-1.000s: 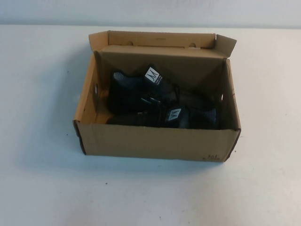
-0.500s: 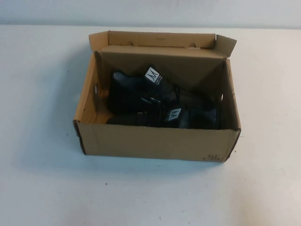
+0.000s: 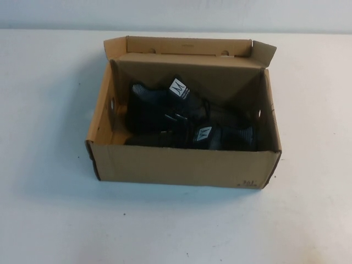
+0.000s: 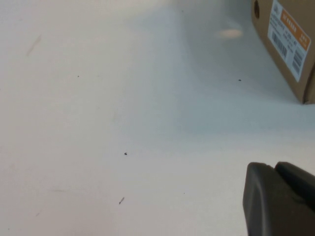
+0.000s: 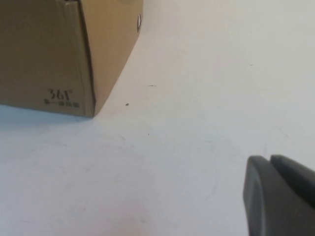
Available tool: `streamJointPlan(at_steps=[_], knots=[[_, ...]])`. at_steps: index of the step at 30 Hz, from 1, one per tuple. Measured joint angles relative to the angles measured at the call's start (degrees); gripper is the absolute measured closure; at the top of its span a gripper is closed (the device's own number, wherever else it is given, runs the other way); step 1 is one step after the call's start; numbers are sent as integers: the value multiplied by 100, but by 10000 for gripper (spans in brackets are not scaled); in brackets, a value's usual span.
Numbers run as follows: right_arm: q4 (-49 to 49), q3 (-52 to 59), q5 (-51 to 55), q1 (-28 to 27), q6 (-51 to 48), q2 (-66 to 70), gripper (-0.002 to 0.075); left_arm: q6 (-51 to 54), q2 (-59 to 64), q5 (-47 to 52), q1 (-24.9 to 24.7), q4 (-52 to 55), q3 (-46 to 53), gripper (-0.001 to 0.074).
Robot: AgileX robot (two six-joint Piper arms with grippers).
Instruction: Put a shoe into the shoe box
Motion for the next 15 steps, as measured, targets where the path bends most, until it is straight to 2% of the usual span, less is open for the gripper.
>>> streamJointPlan(at_steps=[15], knots=[[136, 0, 13, 0, 0, 0, 742, 0, 0, 0, 0, 0, 0, 736]])
